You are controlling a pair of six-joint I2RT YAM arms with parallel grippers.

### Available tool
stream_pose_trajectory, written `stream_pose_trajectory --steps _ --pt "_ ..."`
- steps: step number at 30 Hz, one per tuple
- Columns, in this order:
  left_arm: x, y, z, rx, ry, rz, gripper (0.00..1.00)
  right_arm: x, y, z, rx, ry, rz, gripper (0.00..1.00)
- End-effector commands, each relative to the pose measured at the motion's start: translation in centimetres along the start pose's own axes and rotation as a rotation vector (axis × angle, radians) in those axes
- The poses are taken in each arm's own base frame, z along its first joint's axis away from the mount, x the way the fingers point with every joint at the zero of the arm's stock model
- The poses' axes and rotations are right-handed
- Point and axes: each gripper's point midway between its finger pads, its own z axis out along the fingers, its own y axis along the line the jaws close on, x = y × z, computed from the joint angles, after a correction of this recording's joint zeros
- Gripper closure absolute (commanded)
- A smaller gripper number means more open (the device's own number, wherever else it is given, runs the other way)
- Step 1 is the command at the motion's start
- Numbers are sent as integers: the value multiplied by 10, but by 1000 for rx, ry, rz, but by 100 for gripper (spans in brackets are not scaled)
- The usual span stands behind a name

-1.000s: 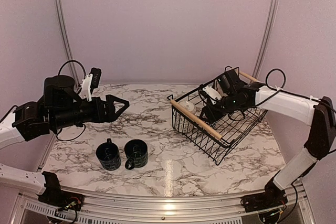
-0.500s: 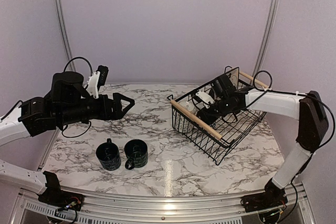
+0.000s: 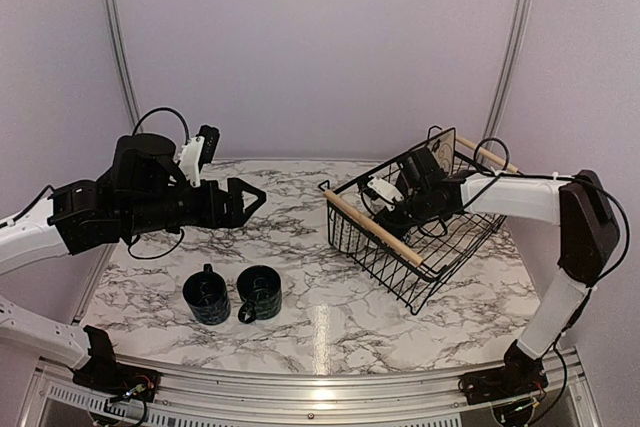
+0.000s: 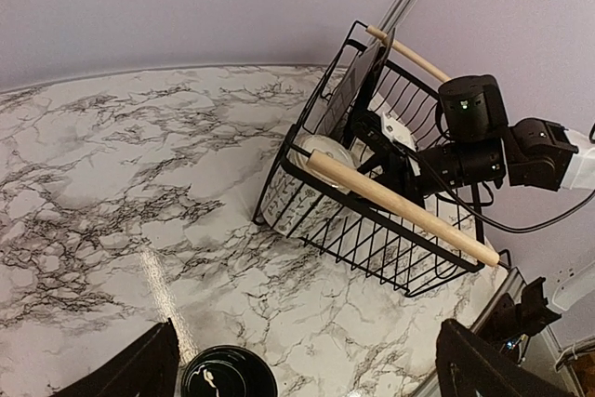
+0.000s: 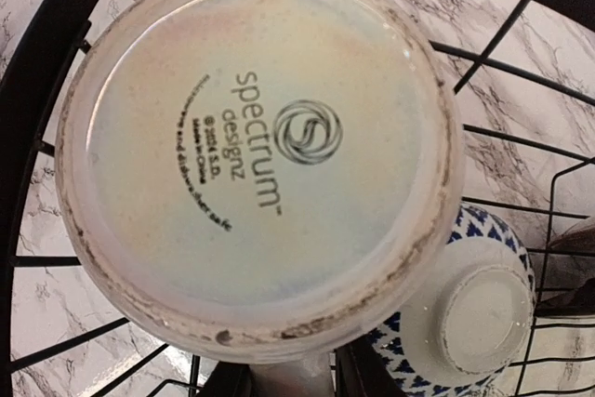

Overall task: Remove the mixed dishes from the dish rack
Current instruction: Grab the cup from the dish rack.

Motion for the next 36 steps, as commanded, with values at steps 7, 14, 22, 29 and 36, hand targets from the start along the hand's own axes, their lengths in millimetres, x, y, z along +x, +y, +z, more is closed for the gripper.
stream_pose_trajectory --steps 7,14,22,29,36 --pt "-7 -2 -4 16 -20 0 1 -7 4 1 -39 -36 -23 89" --pt "-5 -2 -5 27 -23 -12 1 -18 7 -15 -41 -78 -28 97" --pt "-4 -2 -3 29 -23 -28 1 -39 6 -48 5 -186 -19 100" --pt "-2 -2 1 25 -13 -42 1 -51 -3 -71 76 -263 32 100" --pt "-2 -4 5 27 -7 -50 1 -72 -2 -100 85 -393 108 100"
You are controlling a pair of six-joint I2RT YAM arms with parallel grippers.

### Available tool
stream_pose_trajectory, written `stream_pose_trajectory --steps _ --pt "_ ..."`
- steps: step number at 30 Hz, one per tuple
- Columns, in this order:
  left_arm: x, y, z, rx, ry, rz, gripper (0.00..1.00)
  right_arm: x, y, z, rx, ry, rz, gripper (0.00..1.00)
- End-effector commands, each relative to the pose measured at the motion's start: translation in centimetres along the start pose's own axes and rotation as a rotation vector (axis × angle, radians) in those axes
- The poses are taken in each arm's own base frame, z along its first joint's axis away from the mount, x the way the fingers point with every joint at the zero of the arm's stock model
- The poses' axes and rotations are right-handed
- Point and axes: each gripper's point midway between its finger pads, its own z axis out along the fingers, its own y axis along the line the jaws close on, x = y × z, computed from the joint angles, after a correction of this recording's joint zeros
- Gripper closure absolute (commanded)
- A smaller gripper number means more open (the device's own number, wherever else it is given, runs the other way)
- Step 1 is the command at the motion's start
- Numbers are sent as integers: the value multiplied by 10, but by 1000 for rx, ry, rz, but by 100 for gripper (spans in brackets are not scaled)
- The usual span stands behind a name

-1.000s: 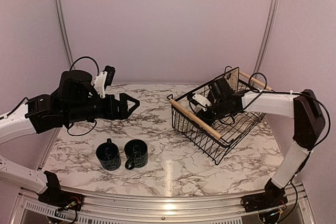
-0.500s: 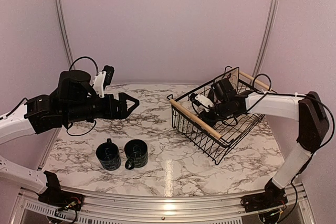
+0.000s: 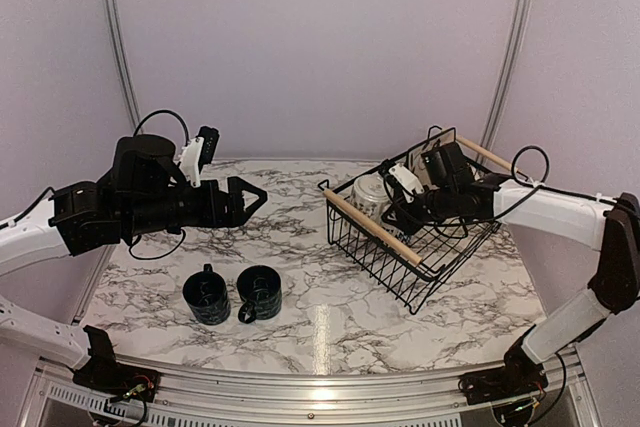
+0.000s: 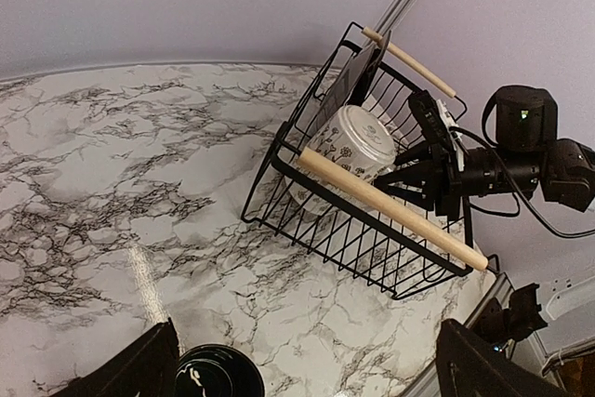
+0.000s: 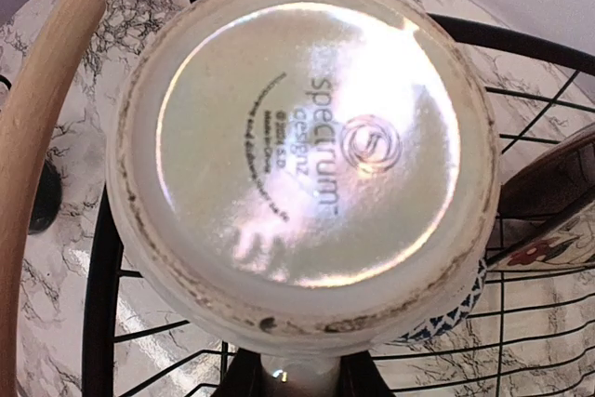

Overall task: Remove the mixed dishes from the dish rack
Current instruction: Grab the cup from the dish rack, then pass from the right arm to the left

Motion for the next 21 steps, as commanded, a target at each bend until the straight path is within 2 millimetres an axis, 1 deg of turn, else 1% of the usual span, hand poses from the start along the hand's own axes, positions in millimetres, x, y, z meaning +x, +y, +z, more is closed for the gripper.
stream_pose_trajectory --steps 1,3,6,12,16,19,21 --pt "-2 -2 5 11 -2 -14 1 -69 -4 -40 32 -271 45 100" --pt "-1 -3 5 13 -2 -17 1 -74 -6 -48 53 -295 60 100" --pt "0 -2 5 11 0 -23 1 -84 -12 -67 98 -342 82 100" --pt "-1 -4 5 23 -5 -35 1 -101 -6 -101 89 -422 92 100" --pt "-1 -13 5 73 -3 -56 1 -113 4 -128 46 -498 111 100" --pt "-2 -18 4 108 -9 -72 1 -122 16 -148 -16 -563 123 100" --pt "-4 -22 3 126 -14 -80 1 -126 24 -156 -67 -591 127 100"
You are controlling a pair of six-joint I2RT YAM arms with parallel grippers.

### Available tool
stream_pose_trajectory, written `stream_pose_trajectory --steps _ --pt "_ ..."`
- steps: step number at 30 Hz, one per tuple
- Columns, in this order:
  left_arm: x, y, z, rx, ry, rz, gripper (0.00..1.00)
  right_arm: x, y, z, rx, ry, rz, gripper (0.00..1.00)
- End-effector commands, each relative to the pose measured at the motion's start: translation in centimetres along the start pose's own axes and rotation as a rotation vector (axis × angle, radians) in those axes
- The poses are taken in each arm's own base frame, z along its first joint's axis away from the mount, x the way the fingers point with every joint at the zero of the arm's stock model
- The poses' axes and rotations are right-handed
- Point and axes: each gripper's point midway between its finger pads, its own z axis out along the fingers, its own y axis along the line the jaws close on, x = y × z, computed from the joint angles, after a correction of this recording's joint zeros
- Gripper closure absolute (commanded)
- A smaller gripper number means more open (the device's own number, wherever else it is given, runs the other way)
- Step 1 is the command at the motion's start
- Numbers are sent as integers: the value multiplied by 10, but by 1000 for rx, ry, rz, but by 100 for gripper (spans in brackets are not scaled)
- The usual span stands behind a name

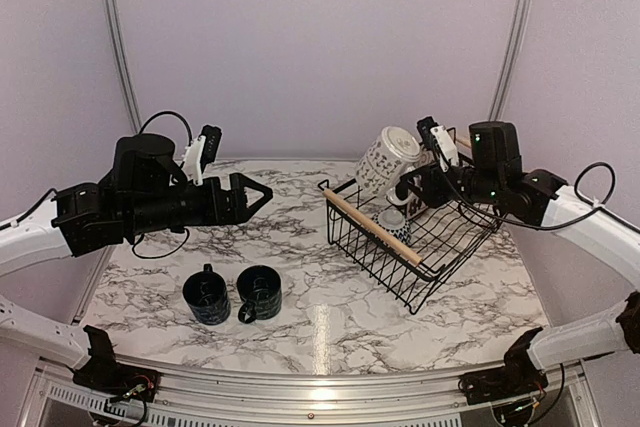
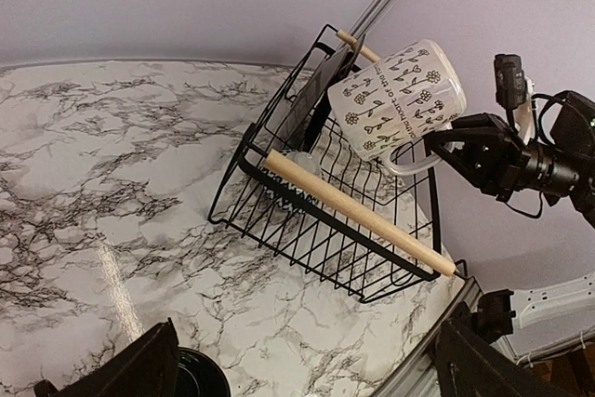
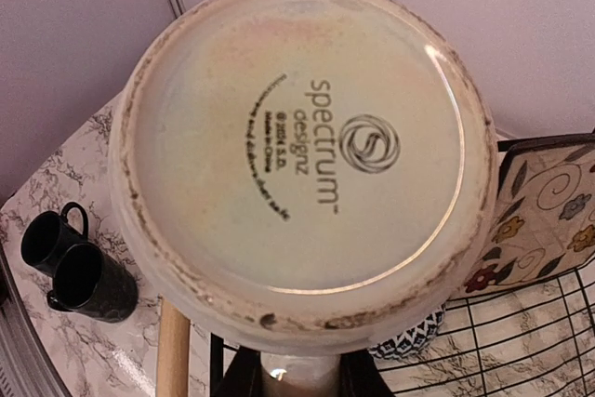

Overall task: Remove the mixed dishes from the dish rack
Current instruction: Pass from the right arm to the left

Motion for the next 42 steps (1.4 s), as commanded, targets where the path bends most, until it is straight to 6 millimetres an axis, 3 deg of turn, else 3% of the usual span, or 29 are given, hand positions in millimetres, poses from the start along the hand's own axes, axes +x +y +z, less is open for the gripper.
stream_pose_trajectory --steps 1,11,21,31,42 --pt "-3 -11 0 68 -14 -30 1 -78 33 -43 -157 -296 15 100" --pt "-15 -39 -6 220 -46 -112 1 -93 102 -71 -608 -423 126 100" --pt "-18 -76 -5 470 -57 -241 1 -95 167 -72 -841 -430 172 100" --pt "-17 -99 -5 673 -70 -318 7 -85 188 -69 -959 -411 233 100" --pt "-26 -106 -4 741 -116 -342 24 -77 196 -61 -983 -382 242 100"
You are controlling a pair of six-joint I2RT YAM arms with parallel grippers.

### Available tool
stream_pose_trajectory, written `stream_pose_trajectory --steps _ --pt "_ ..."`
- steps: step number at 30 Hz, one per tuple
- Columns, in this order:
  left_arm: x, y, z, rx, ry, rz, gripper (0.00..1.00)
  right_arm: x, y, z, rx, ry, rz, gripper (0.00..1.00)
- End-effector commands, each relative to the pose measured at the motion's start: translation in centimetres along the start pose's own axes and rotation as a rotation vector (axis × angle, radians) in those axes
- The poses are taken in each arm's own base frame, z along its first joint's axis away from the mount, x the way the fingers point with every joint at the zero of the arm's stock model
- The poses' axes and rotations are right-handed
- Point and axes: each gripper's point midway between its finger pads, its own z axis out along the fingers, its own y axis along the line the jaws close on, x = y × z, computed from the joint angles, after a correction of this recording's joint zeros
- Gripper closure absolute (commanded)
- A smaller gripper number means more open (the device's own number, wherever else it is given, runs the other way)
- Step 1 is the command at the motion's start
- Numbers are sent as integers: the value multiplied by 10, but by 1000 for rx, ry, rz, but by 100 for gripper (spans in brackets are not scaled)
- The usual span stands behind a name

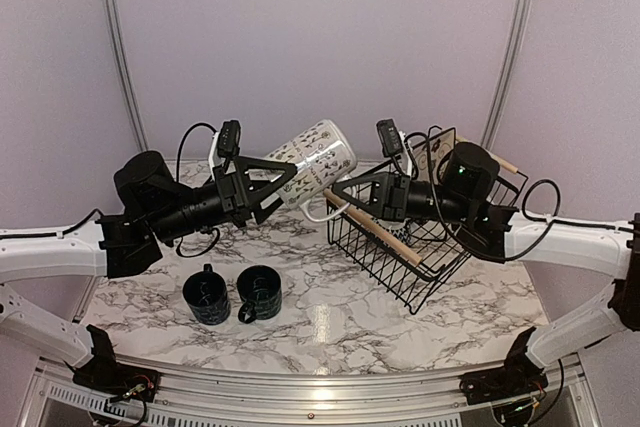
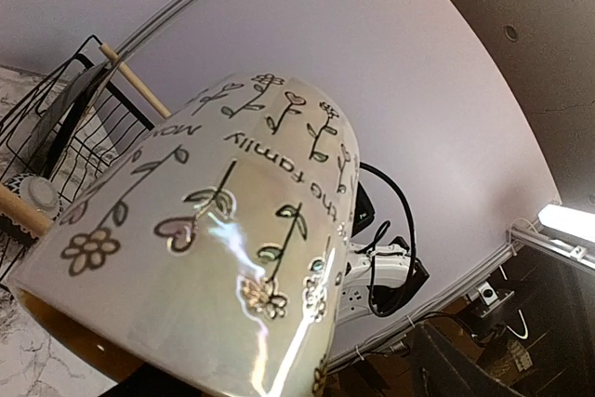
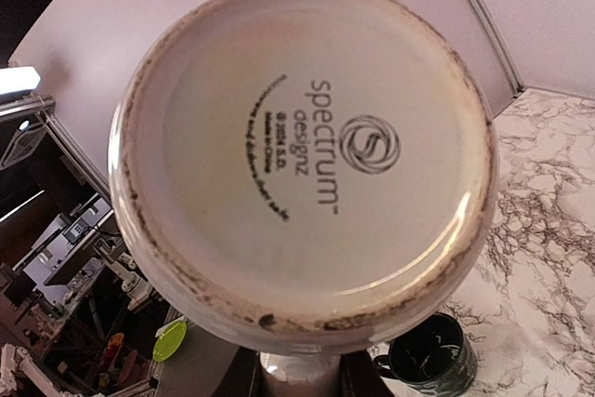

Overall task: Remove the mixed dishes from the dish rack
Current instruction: Pass from the right arm to the left

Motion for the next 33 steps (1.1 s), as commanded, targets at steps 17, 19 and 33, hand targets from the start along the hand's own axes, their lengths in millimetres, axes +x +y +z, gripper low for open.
stream_pose_trajectory --steps 17,19,33 --pt "-14 -15 7 124 -47 -21 66 -26 45 -2 -164 -122 -90 100" --pt "-14 -14 8 124 -46 -26 73 -25 43 -2 -159 -120 -86 100" --pt "-15 2 -7 -17 -28 4 100 -24 20 -10 42 -96 -131 25"
